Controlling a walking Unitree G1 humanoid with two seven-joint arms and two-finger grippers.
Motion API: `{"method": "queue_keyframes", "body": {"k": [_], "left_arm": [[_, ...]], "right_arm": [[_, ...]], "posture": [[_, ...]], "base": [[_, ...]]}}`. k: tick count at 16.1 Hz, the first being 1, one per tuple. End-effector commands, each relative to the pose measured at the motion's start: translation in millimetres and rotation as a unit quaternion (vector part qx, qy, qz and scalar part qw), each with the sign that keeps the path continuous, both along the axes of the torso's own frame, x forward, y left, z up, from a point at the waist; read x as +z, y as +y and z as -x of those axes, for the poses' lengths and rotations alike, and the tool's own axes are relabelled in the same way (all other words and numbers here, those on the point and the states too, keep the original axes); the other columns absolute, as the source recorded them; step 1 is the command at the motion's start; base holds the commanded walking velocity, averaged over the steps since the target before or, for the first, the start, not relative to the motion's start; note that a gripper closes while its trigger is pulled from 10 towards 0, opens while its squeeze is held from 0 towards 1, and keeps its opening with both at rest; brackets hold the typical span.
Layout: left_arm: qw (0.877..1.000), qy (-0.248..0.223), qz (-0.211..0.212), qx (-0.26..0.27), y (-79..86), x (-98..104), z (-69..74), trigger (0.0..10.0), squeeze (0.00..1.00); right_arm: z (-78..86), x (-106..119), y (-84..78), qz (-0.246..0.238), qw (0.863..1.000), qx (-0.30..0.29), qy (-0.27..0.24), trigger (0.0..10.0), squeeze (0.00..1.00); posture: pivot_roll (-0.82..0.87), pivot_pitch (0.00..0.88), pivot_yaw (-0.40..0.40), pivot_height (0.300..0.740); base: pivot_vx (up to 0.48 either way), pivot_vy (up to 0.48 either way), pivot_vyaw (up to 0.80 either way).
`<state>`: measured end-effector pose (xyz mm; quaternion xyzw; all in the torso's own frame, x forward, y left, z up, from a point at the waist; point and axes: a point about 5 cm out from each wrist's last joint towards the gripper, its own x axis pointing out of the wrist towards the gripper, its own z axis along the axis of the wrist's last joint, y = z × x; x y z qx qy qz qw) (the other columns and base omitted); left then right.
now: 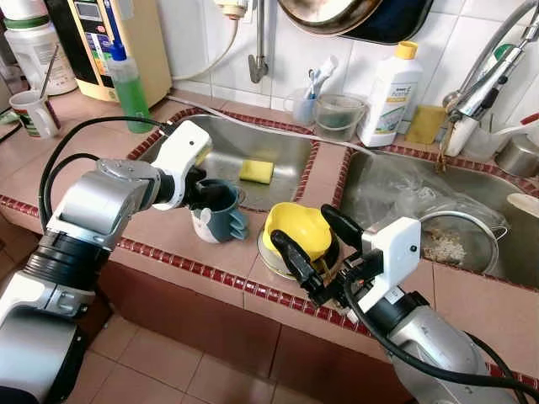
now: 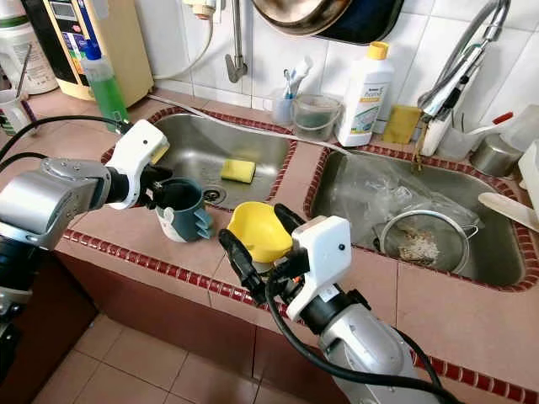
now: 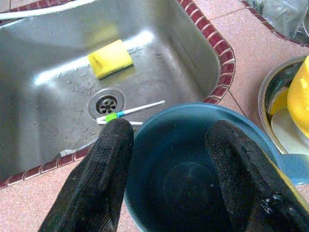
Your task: Kitchen organization
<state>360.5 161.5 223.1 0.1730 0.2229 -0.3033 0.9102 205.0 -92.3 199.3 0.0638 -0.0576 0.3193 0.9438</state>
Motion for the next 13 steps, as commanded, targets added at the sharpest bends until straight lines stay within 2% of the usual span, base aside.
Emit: {"method": "queue_keyframes", "body": {"k": [1,5,9,13], "left_arm": [[1.0,-0.018,0.009,-0.005,-1.9,13.3,-2.9,10.0,0.0],[0.999,-0.004,-0.014,0.033,7.8,1.2,-9.9,10.0,0.0],[0.999,0.007,-0.03,0.03,7.2,-10.4,-9.7,10.0,0.0],[0.997,0.0,-0.072,0.014,9.7,-15.0,-10.9,10.0,0.0]], "right_arm": [[1.9,5.9,1.6,-0.005,1.0,0.004,-0.012,10.0,0.0],[1.6,6.5,2.9,-0.007,1.0,0.005,-0.013,10.0,0.0],[3.6,8.0,5.3,-0.016,1.0,-0.001,-0.012,10.0,0.0],[5.2,8.5,6.4,-0.021,1.0,-0.006,-0.01,10.0,0.0]], "posture": [[-0.12,0.049,0.012,0.74],[-0.13,0.051,0.017,0.74],[-0.14,0.057,0.026,0.74],[-0.14,0.067,0.034,0.74]], "base": [[0.0,0.0,0.0],[0.0,0.0,0.0],[0.0,0.0,0.0],[0.0,0.0,0.0]]}}
